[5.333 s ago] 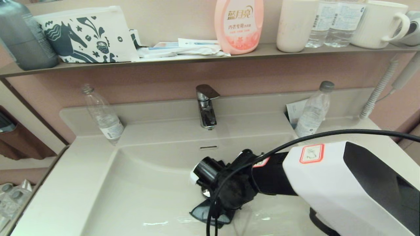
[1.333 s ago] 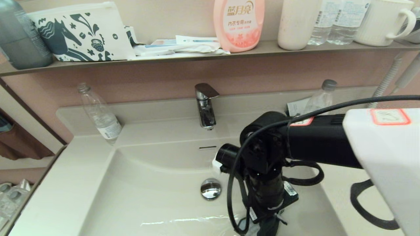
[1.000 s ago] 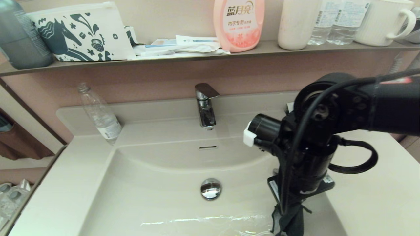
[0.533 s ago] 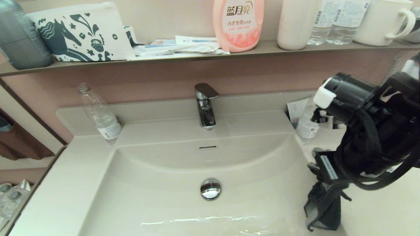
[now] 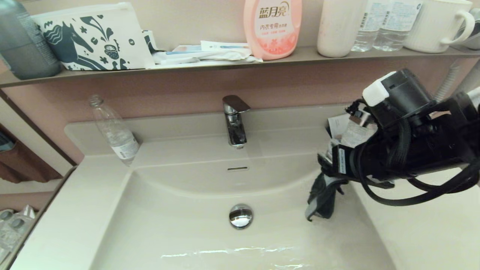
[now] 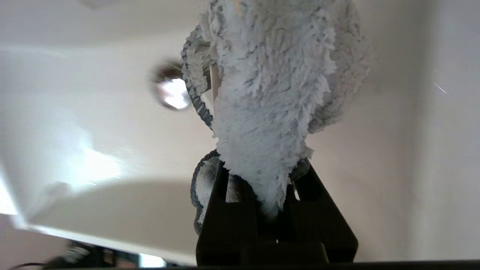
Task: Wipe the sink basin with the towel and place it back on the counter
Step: Wipe the sink
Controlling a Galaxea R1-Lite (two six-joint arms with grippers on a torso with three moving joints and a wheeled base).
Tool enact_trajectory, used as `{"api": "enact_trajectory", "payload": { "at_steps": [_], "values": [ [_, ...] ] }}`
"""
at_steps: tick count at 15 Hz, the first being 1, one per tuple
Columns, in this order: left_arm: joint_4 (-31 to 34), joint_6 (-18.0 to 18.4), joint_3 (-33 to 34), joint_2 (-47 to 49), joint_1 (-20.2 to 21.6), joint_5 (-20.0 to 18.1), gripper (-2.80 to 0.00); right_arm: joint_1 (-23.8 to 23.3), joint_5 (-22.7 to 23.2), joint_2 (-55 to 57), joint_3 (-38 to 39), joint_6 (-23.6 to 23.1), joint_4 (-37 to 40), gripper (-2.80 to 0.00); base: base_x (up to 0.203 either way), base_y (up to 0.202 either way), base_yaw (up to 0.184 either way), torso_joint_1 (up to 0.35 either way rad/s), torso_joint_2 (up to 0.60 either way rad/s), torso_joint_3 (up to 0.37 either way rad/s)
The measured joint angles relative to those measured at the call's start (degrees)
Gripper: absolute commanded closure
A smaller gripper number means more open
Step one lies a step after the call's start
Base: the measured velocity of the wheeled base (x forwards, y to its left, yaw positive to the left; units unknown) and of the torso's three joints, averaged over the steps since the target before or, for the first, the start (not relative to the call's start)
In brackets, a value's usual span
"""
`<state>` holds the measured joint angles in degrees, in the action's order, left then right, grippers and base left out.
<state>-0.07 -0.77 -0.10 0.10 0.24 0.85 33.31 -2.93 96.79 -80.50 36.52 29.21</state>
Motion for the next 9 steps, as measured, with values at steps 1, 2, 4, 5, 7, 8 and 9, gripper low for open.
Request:
{"api": "enact_trajectory", "payload": {
  "at_steps": [1, 2, 4, 5, 7, 8, 9],
  "values": [
    [0.02, 0.00, 0.00, 0.00, 0.00, 0.00, 0.00, 0.03, 1.39, 1.12, 0.70, -0.04, -5.27, 0.00, 0.000, 0.000, 0.000, 0.000, 0.00, 0.000],
    [0.00, 0.01, 0.00, 0.00, 0.00, 0.01, 0.00, 0.08, 2.34, 2.58, 1.04, -0.22, -10.15, 0.00, 0.000, 0.000, 0.000, 0.000, 0.00, 0.000],
    [0.00, -0.02, 0.00, 0.00, 0.00, 0.00, 0.00, 0.12, 4.31, 7.00, 1.37, -1.77, -22.23, 0.00, 0.000, 0.000, 0.000, 0.000, 0.00, 0.000],
    [0.00, 0.00, 0.00, 0.00, 0.00, 0.00, 0.00, 0.03, 5.07, 9.38, 1.37, -3.01, -27.80, 0.00, 0.000, 0.000, 0.000, 0.000, 0.00, 0.000],
    [0.00, 0.02, 0.00, 0.00, 0.00, 0.00, 0.00, -0.02, 6.23, 14.72, 0.06, -5.81, -38.35, 0.00, 0.000, 0.000, 0.000, 0.000, 0.00, 0.000],
    [0.00, 0.00, 0.00, 0.00, 0.00, 0.00, 0.00, 0.03, 6.37, 17.19, -1.15, -6.78, -42.37, 0.00, 0.000, 0.000, 0.000, 0.000, 0.00, 0.000],
    [0.00, 0.01, 0.00, 0.00, 0.00, 0.02, 0.00, 0.18, 6.35, 20.05, -2.60, -7.76, -46.09, 0.00, 0.000, 0.000, 0.000, 0.000, 0.00, 0.000]
  ]
}}
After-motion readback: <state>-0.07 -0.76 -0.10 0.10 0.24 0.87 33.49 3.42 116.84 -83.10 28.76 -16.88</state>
